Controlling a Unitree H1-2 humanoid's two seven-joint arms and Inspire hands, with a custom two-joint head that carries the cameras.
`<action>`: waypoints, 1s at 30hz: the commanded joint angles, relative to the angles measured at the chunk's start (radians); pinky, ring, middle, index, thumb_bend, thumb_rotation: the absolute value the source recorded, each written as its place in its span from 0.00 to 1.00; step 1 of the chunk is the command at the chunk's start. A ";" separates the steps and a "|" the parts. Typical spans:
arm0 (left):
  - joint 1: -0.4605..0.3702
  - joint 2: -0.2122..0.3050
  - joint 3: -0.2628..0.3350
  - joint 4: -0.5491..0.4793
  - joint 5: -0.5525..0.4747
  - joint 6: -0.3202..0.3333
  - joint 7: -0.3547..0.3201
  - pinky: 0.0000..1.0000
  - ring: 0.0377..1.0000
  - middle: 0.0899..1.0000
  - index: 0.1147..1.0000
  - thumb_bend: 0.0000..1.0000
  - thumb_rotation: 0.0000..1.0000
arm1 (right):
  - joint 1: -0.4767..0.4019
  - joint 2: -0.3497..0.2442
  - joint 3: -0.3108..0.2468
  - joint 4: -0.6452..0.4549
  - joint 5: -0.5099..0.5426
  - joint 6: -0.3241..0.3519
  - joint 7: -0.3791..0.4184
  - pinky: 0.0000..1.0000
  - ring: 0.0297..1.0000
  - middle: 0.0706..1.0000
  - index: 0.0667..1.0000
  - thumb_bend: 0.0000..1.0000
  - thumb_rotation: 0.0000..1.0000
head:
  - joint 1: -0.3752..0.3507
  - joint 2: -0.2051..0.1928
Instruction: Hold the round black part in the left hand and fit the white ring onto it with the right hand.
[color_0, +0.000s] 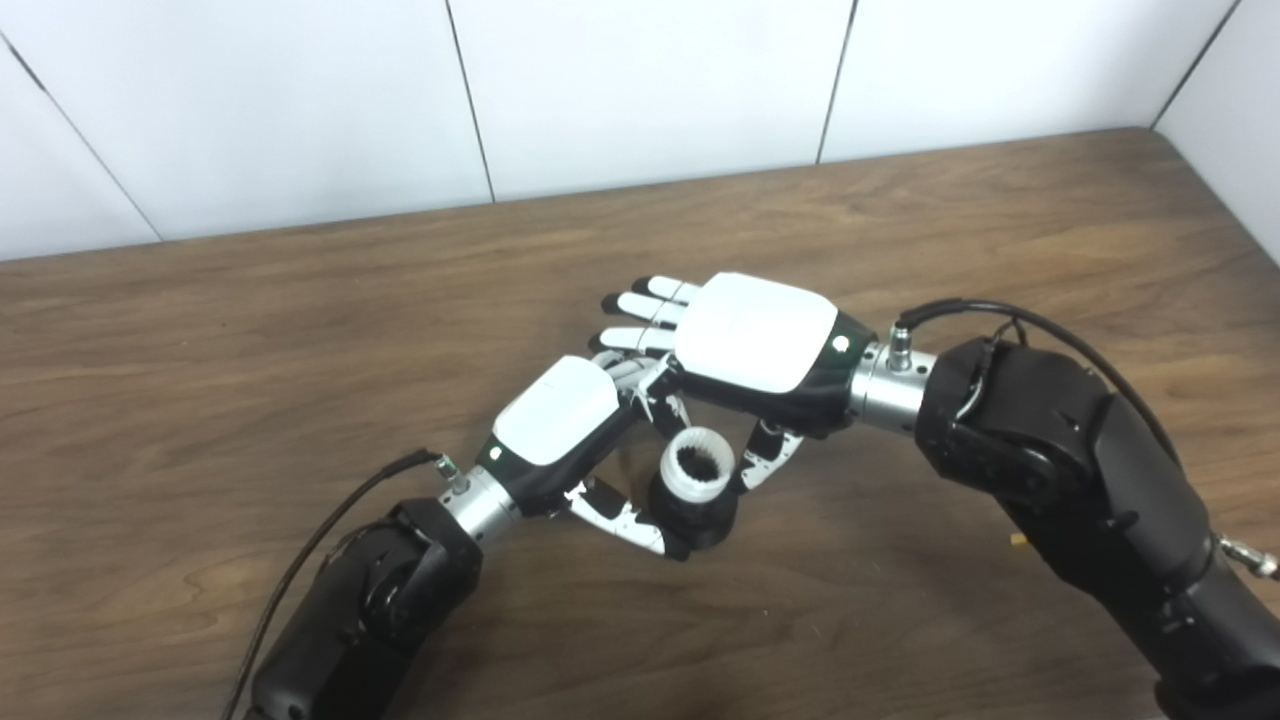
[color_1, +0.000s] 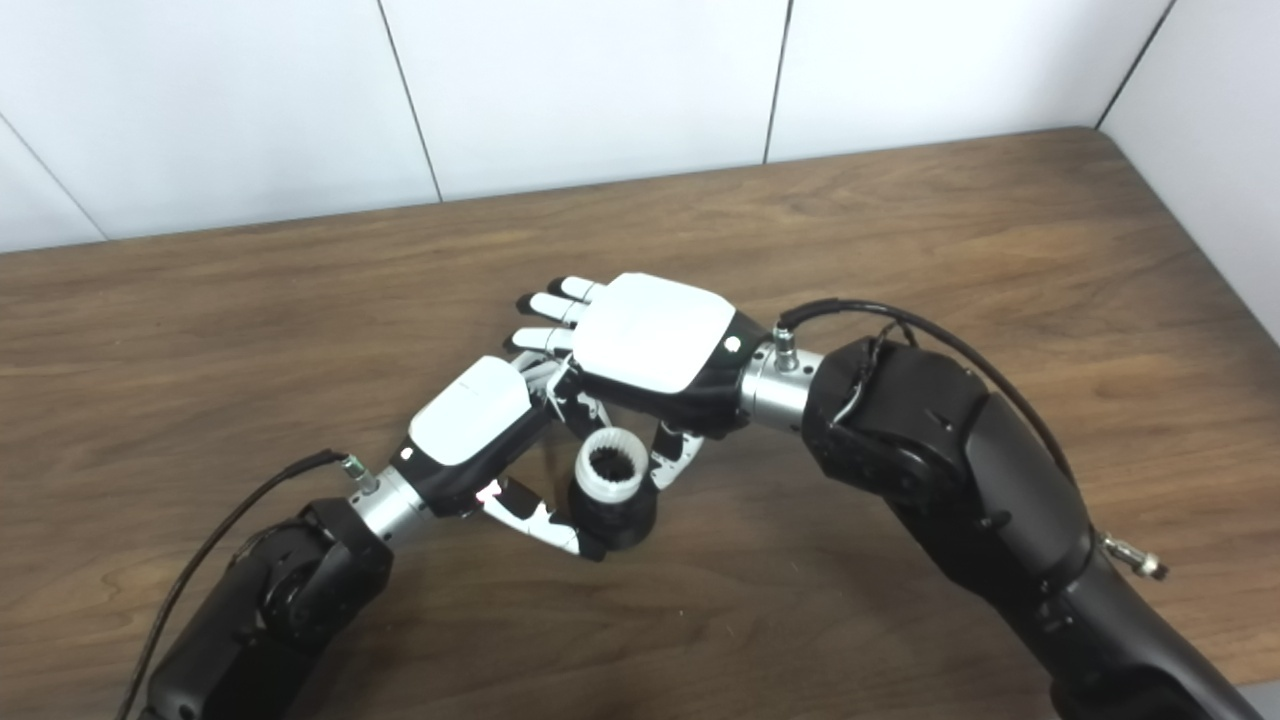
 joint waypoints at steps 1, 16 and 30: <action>-0.003 0.004 -0.007 0.013 0.018 0.006 -0.017 1.00 0.85 0.82 0.41 0.51 0.05 | -0.022 0.004 -0.021 -0.013 0.003 -0.026 -0.041 1.00 1.00 0.93 0.44 0.52 0.13 | -0.001 0.000; 0.000 0.004 -0.009 0.002 0.017 0.016 -0.019 1.00 0.85 0.82 0.41 0.51 0.05 | -0.007 0.006 -0.018 0.002 -0.001 -0.048 -0.062 1.00 1.00 0.92 0.44 0.52 0.13 | 0.002 0.004; -0.003 0.005 -0.006 -0.004 0.010 0.017 -0.020 1.00 0.85 0.81 0.41 0.51 0.05 | -0.036 -0.007 -0.012 -0.005 0.029 -0.035 -0.010 1.00 1.00 0.94 0.44 0.52 0.13 | -0.016 0.032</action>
